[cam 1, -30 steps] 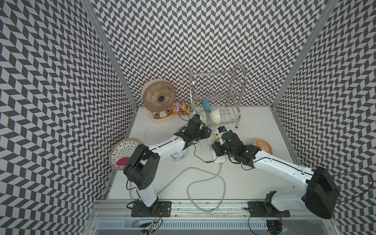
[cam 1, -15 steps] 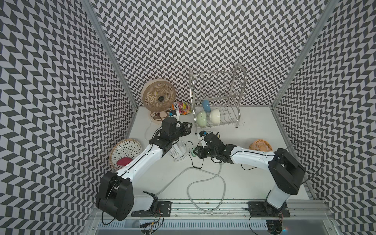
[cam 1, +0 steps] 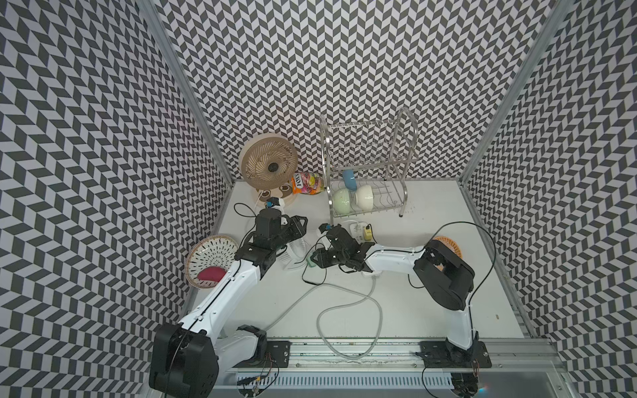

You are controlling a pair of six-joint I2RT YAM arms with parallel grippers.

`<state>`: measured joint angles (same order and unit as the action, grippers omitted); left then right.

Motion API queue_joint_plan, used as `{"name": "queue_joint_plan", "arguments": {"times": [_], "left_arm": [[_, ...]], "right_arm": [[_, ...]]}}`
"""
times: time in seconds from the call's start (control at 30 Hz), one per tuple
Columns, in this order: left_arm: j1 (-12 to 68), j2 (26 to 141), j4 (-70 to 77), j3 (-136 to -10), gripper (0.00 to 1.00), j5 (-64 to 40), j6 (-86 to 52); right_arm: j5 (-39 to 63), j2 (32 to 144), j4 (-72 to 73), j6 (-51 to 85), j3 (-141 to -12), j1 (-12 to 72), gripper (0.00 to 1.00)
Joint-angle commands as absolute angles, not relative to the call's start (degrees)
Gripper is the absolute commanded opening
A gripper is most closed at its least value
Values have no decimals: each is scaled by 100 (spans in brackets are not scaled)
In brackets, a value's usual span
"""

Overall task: Unplug the desk fan from the power strip
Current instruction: Place the plug at the center of the board.

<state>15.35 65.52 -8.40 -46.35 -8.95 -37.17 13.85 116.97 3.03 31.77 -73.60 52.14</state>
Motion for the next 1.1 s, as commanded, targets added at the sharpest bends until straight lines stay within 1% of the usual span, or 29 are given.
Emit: {"name": "queue_joint_plan", "arguments": {"times": [0.0, 0.1, 0.13, 0.17, 0.2, 0.37, 0.43, 0.53, 0.63, 0.73, 0.8, 0.97, 1.07], "left_arm": [[1375, 6364, -964, -4524, 47, -985, -3759], [1254, 6333, -978, -4492, 47, -1030, -3754], [1222, 6341, -980, -4487, 47, -1048, -3747], [1201, 6351, -979, -4488, 47, -1078, -3744], [1183, 6366, -976, -4479, 47, -1091, -3741], [1186, 6324, -653, -4377, 44, -1162, -3867], [1202, 6342, -541, -4356, 44, -1182, -3908], [1305, 6474, -463, -4389, 44, -1223, -3947], [1586, 6659, -381, -4395, 44, -1166, -4061], [2063, 6915, -242, -4412, 44, -975, -4242], [2471, 7131, -138, -4456, 45, -883, -4413], [3341, 7862, -57, -4739, 46, -680, -4798], [3520, 8227, 16, -4856, 46, -669, -5008]], "right_arm": [[1535, 12005, 719, 3211, -7720, 5306, 13], [1535, 12020, 607, 3211, -7882, 5301, 13], [1456, 11966, 469, 2986, -7905, 5290, 29], [1456, 11856, 356, 2986, -7906, 5278, 35], [1231, 11732, 240, 2738, -7895, 5255, 49], [1039, 10797, -213, 2249, -7379, 5053, 65], [885, 10358, -473, 2019, -7184, 5039, 69], [654, 9780, -830, 1862, -6920, 5032, 70], [248, 9194, -1127, 1904, -6660, 4948, 69], [-208, 8706, -1410, 1981, -6427, 4687, 67], [-411, 8415, -1571, 2039, -6303, 4367, 67], [-859, 8137, -1665, 1968, -6046, 3781, 69], [-901, 8332, -1693, 1953, -6064, 3613, 75]]}}
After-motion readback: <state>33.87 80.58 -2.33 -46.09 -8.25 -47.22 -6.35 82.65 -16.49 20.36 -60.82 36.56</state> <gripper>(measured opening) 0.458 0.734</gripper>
